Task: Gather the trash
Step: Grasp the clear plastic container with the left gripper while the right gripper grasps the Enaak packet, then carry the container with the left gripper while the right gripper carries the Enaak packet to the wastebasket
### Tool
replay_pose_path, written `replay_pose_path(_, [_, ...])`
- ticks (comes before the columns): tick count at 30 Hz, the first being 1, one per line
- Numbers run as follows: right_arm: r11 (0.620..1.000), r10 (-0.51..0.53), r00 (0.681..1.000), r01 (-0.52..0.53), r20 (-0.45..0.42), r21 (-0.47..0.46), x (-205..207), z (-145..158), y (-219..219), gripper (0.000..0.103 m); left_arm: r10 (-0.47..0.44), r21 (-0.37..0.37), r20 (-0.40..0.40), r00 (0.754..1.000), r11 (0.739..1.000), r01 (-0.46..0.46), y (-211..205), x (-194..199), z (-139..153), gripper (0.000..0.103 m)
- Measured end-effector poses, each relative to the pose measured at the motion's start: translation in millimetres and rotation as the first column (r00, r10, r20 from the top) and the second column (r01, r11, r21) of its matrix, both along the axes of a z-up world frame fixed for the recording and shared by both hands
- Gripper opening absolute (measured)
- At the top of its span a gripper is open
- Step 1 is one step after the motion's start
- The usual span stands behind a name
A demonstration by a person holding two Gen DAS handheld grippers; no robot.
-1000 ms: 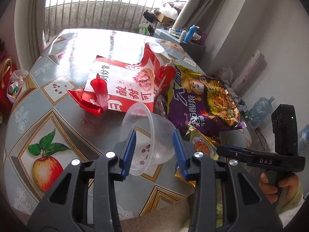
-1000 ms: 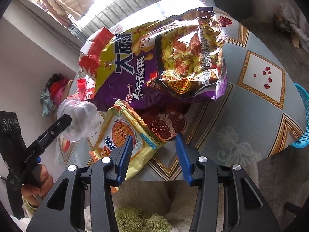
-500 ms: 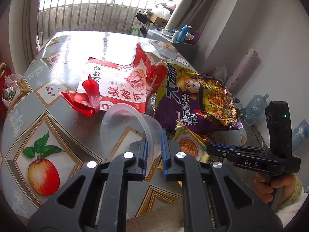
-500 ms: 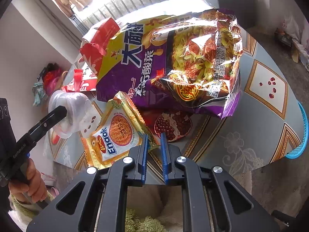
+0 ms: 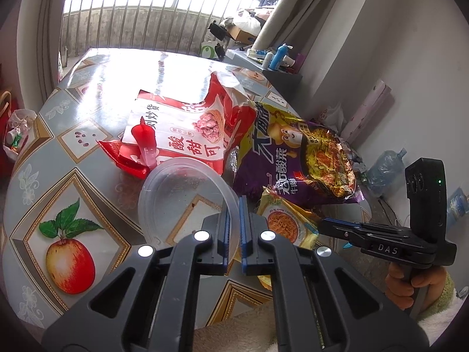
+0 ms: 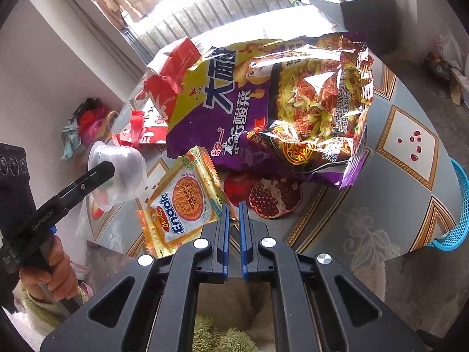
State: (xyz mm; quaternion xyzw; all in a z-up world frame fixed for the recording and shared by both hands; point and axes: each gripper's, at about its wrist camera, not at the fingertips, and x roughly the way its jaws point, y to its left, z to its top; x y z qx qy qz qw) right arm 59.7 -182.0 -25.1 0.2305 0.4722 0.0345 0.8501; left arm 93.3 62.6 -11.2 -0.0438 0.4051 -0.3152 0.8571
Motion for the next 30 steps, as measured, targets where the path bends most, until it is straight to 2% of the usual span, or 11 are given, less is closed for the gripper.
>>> replay_pose_path(1, [1.0, 0.002, 1.0, -0.002, 0.005, -0.002, -1.5, 1.3, -0.7, 0.003, 0.0, -0.003, 0.004, 1.0, 1.0, 0.0, 0.8, -0.8, 1.5, 0.004])
replay_pose_path(17, [0.999, -0.003, 0.998, 0.001, 0.068, 0.032, -17.3, 21.8, -8.9, 0.002, 0.003, -0.033, 0.054, 0.999, 0.999, -0.001, 6.2, -6.9, 26.6, 0.004])
replay_pose_path(30, [0.999, 0.002, 0.985, -0.01, 0.171, 0.047, -35.2, 49.9, -14.5, 0.002, -0.03, -0.034, 0.094, 0.995, 0.999, 0.034, -5.7, -17.5, 46.1, 0.004])
